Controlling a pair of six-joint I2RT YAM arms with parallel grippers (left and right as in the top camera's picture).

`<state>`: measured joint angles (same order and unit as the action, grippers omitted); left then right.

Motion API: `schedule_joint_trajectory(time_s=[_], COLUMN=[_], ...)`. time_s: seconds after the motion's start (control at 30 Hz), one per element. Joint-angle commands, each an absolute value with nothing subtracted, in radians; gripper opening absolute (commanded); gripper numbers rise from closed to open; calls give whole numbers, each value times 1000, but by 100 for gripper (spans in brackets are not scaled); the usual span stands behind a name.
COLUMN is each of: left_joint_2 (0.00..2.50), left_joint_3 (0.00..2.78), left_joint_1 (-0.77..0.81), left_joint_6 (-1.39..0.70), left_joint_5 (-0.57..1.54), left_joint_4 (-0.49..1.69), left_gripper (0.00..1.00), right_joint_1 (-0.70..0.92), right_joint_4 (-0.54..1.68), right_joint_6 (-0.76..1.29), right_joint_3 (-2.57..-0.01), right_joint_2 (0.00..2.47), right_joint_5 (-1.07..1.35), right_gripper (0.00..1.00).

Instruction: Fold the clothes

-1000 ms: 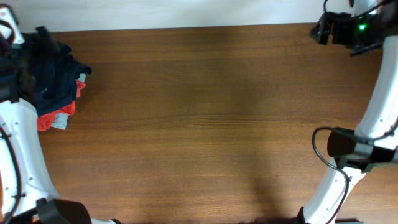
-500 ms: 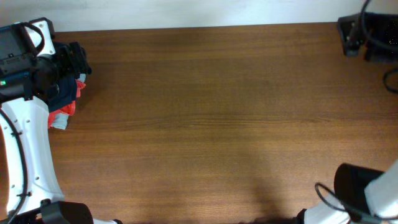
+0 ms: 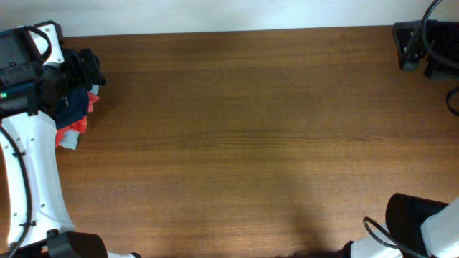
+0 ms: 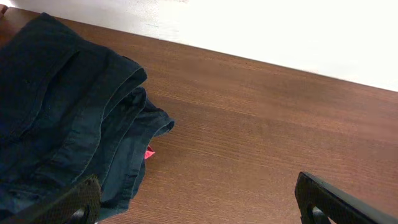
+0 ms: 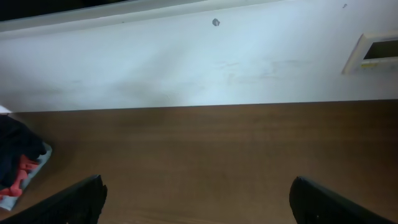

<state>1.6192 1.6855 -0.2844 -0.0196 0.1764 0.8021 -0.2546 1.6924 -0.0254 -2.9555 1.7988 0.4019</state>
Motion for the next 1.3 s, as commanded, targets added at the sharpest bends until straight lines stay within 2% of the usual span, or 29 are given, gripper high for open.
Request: schedule_joint_trajectory(time_s=[0.0, 0.3, 0.43, 0.63, 0.93, 1.13, 1.27], left_joint_2=[1611, 1611, 1611, 1611, 1611, 1611, 1611], left_joint_3=[1688, 1688, 1688, 1688, 1688, 1688, 1688], left_joint_1=[-282, -282, -282, -282, -282, -282, -282], left_joint_6=[-15, -15, -15, -15, -15, -15, -15], left_joint_5=[191, 191, 191, 191, 191, 191, 191], left_joint_4=[802, 802, 802, 802, 802, 802, 802], left_gripper=[99, 99, 99, 99, 99, 99, 99], right_joint_1=[-248, -249, -217, -123, -105, -105, -105], right_joint_4=[1699, 1698, 1577, 1194, 730, 450, 268], right_joint_6=[-18, -22, -47, -226, -228, -6, -7], right_joint_3=[-2959, -2955, -2844, -2396, -1639, -1145, -846], right_joint_2=[1800, 1813, 1770, 1544, 1148, 841, 641], right_joint_5=[411, 403, 403, 401, 377, 227, 204], right_gripper=[99, 99, 99, 99, 99, 99, 99])
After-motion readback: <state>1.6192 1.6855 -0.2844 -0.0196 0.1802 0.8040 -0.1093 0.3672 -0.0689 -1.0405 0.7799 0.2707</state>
